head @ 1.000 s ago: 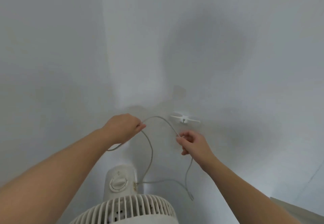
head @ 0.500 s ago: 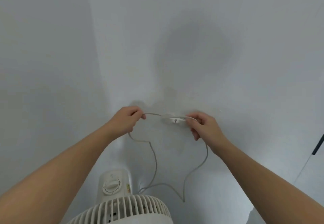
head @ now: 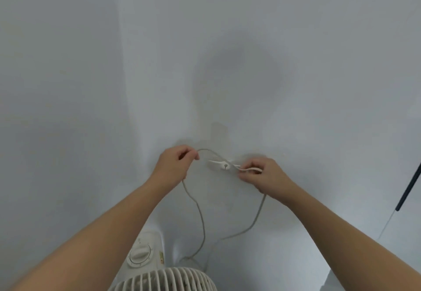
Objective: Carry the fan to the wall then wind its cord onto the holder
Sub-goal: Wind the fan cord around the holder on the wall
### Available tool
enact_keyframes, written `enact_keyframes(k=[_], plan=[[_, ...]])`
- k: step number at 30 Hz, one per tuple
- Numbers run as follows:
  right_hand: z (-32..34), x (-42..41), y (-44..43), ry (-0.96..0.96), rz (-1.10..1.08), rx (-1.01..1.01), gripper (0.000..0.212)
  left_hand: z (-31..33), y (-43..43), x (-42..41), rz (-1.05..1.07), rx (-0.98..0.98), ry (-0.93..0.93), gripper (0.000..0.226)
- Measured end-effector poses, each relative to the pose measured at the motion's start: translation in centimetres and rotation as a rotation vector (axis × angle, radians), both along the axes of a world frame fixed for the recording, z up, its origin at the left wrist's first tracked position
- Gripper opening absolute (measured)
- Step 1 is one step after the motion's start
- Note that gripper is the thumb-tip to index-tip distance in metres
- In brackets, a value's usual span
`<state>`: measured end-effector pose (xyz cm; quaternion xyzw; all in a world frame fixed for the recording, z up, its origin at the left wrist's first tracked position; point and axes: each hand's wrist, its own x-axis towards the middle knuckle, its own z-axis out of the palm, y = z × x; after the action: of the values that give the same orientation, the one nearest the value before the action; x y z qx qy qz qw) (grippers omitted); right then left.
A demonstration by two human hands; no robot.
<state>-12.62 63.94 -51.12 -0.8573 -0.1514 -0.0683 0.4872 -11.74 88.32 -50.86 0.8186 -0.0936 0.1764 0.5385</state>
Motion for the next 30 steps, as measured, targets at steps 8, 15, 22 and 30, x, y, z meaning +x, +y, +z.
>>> enact_keyframes(k=[8, 15, 22, 30], plan=[[1.7, -0.4, 1.2, 0.209, 0.133, 0.071, 0.021, 1.6, -1.4, -0.7, -0.174, 0.006, -0.026, 0.020], [2.6, -0.7, -0.9, -0.240, -0.060, -0.415, 0.024, -2.2, 1.0, -0.3, -0.193, 0.317, 0.112, 0.020], [2.6, -0.3, -4.7, -0.367, -0.392, -0.299, 0.024, -3.5, 3.6, 0.3, -0.012, 0.178, 0.131, 0.025], [2.4, -2.3, -4.3, -0.402, -0.584, 0.090, 0.025, -4.8, 1.7, 1.4, -0.009, 0.203, 0.400, 0.030]])
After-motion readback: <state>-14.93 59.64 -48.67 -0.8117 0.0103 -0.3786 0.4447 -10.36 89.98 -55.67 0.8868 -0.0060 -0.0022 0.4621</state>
